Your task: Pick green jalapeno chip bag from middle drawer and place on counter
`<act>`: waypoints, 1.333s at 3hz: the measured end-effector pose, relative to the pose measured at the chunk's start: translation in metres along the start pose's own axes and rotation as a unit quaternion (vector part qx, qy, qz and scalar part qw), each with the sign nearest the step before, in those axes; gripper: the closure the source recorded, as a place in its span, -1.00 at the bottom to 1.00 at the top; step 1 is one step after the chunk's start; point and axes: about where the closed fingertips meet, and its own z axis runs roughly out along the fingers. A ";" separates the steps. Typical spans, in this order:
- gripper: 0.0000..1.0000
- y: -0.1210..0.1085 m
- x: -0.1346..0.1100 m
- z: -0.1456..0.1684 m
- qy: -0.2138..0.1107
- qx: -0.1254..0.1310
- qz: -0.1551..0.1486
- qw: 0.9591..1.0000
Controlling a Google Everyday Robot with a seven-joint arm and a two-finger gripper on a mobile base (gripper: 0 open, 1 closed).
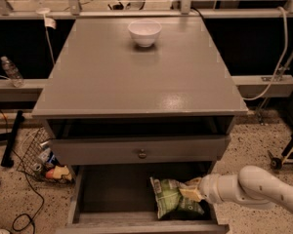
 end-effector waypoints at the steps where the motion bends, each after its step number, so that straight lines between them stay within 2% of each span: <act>1: 1.00 0.017 -0.021 -0.087 -0.050 -0.009 -0.035 0.998; 2: 1.00 0.028 -0.034 -0.134 -0.073 -0.027 -0.059 0.995; 3: 1.00 0.035 -0.034 -0.135 -0.073 -0.042 -0.060 0.995; 4: 1.00 0.035 -0.047 -0.144 -0.087 -0.035 -0.079 0.993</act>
Offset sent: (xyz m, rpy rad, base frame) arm -0.0616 -0.1000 0.1678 0.1643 -0.1830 0.1278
